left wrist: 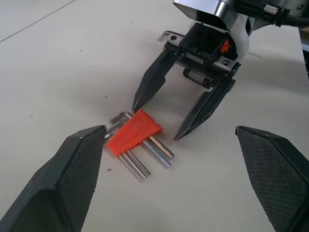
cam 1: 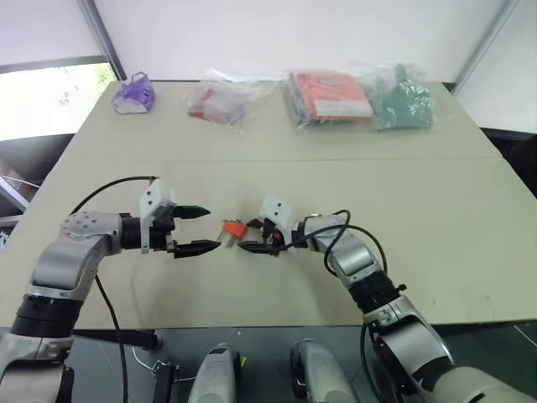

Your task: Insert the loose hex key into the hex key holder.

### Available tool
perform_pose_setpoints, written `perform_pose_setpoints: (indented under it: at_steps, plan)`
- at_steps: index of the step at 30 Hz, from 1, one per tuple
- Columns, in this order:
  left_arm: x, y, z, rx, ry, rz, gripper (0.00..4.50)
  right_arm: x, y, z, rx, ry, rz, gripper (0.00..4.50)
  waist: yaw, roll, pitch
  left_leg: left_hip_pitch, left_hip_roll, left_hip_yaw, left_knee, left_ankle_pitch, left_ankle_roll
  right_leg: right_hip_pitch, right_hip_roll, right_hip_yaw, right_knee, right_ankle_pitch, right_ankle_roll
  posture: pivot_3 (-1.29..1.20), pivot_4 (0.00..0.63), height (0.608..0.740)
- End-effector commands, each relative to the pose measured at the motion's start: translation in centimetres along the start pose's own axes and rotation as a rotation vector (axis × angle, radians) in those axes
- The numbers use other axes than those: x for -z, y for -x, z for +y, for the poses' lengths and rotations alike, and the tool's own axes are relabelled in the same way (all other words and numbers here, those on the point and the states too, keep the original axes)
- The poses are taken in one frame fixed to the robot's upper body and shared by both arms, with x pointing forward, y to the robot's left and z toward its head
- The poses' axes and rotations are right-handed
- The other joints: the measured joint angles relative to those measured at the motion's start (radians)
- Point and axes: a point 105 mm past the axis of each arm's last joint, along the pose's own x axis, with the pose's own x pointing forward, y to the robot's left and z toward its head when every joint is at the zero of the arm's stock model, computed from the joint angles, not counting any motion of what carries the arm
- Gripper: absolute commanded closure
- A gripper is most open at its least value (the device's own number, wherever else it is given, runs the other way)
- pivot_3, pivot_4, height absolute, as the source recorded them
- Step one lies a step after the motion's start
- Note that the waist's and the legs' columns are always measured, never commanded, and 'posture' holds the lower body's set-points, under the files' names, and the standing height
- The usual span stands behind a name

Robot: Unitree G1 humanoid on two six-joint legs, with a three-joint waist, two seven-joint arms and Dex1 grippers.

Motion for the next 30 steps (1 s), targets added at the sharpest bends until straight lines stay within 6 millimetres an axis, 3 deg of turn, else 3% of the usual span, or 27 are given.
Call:
perform_pose_setpoints:
  at_steps: [1, 5, 8, 10, 11, 19, 22, 27, 30]
  plan:
    - [-0.9, 0.1, 0.1, -0.011, -0.046, -0.020, 0.00, -0.4, -0.4, -0.1, 0.010, 0.017, -0.008, 1.51, 0.000, 0.000, 0.000, 0.000, 0.000, 0.000, 0.000, 0.000, 0.000, 0.000, 0.000, 0.000, 0.000, 0.000, 0.000, 0.00, 0.150, 0.740]
    - [-0.9, 0.1, 0.1, -0.019, -0.048, -0.022, 0.00, -0.2, -0.7, -0.2, 0.023, 0.019, -0.001, 1.51, -0.001, 0.000, 0.000, 0.000, 0.000, 0.000, 0.000, 0.000, 0.000, 0.000, 0.000, 0.000, 0.000, 0.000, -0.001, 0.00, 0.150, 0.740]
    - [-0.9, 0.1, 0.2, -0.023, -0.049, -0.022, 0.00, -0.1, -0.8, -0.3, 0.032, 0.023, 0.000, 2.39, -0.001, 0.000, 0.000, 0.001, 0.000, 0.000, 0.000, 0.000, 0.000, 0.000, 0.000, 0.000, 0.000, 0.000, -0.001, 0.00, 0.150, 0.740]
    - [-0.9, 0.1, 0.2, -0.027, -0.049, -0.023, 0.00, 0.0, -0.9, -0.4, 0.040, 0.024, 0.002, 3.36, -0.001, 0.000, 0.000, 0.000, 0.000, 0.000, 0.000, 0.000, 0.000, 0.000, 0.000, 0.000, 0.000, 0.000, -0.001, 0.00, 0.150, 0.740]
    - [-0.9, 0.1, 0.2, -0.028, -0.049, -0.022, 0.00, 0.0, -0.9, -0.5, 0.047, 0.024, 0.003, 3.50, -0.001, 0.000, 0.000, 0.000, 0.000, 0.000, 0.000, 0.000, 0.000, 0.000, 0.000, 0.000, 0.000, 0.000, -0.001, 0.00, 0.150, 0.740]
    - [-0.8, 0.0, 0.5, -0.034, -0.049, -0.022, 0.00, -0.7, -0.7, -0.2, 0.027, 0.085, -0.019, 3.50, -0.002, 0.000, 0.000, 0.001, 0.001, 0.000, 0.000, 0.000, 0.000, 0.000, 0.001, 0.000, 0.000, 0.000, -0.001, 0.00, 0.150, 0.740]
    - [-0.9, 0.1, 0.9, -0.042, -0.044, -0.027, 0.00, -2.4, -0.1, -1.2, 0.071, 0.195, -0.071, 3.50, -0.002, 0.000, 0.000, 0.000, 0.001, 0.000, 0.000, 0.000, 0.000, 0.000, 0.001, 0.000, 0.000, 0.000, -0.001, 0.00, 0.150, 0.740]
    - [-2.3, 1.1, 2.4, -0.060, 0.038, -0.093, 0.00, -7.6, 2.9, -3.1, 0.176, 0.601, -0.170, 3.50, 0.001, 0.000, 0.000, -0.002, 0.000, 0.000, 0.001, 0.000, 0.000, -0.003, 0.000, 0.000, 0.000, 0.001, 0.001, 0.00, 0.150, 0.740]
    - [-4.2, 1.7, 3.5, -0.052, 0.123, -0.176, 0.00, -9.0, 4.8, -3.0, 0.147, 0.860, -0.156, 3.50, 0.004, -0.001, 0.001, -0.003, 0.000, 0.000, 0.001, 0.000, 0.000, -0.003, 0.000, 0.000, 0.000, 0.002, 0.002, 0.00, 0.150, 0.740]
